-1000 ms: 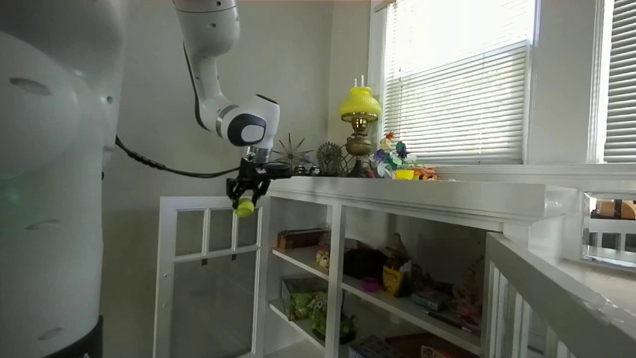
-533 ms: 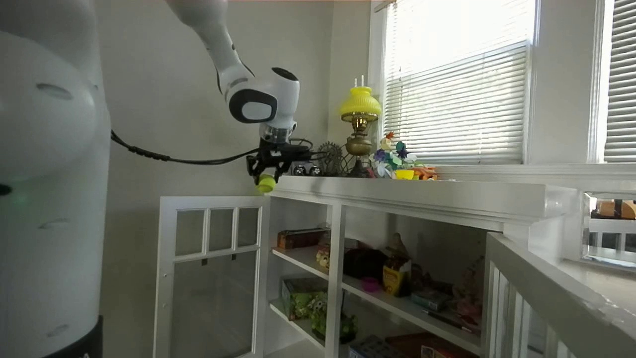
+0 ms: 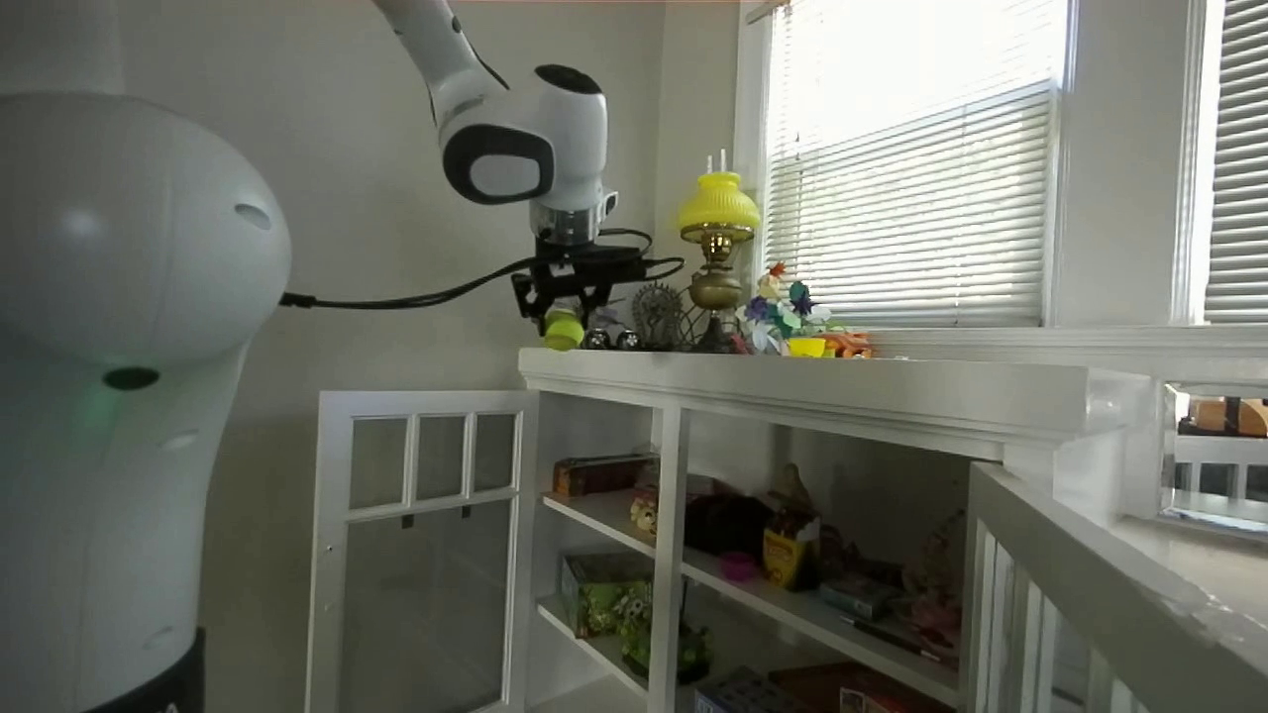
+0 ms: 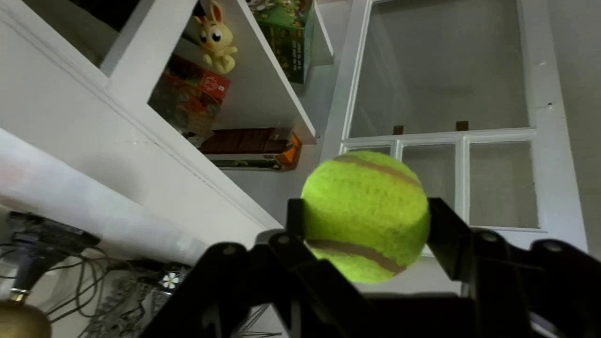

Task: Pick up the green ball from the counter and put it in the cabinet, then pick it up again and put it on the counter

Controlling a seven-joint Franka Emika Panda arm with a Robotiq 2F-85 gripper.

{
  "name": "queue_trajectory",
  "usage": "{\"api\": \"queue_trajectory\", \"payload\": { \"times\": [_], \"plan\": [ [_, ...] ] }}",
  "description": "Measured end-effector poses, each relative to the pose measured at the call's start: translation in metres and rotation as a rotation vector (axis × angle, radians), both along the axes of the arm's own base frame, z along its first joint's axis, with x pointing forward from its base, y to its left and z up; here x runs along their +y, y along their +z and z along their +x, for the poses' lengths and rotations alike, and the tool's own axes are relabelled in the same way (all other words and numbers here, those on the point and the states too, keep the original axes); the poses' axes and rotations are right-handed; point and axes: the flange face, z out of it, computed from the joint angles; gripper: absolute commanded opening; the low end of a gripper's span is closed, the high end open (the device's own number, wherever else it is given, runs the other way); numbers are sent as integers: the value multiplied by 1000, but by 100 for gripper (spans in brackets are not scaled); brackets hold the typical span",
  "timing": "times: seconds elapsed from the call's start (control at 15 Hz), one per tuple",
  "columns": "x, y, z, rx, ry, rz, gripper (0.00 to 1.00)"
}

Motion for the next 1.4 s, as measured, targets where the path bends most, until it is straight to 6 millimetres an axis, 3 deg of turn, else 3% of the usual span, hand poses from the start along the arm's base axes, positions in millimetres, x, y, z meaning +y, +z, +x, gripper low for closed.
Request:
{"api": "queue_trajectory", "payload": {
  "times": [1.0, 1.4],
  "plan": [
    [-137, 39, -50, -273, -677, 104, 40],
    [-210, 58, -65, -323, -836, 170, 40]
  ]
}}
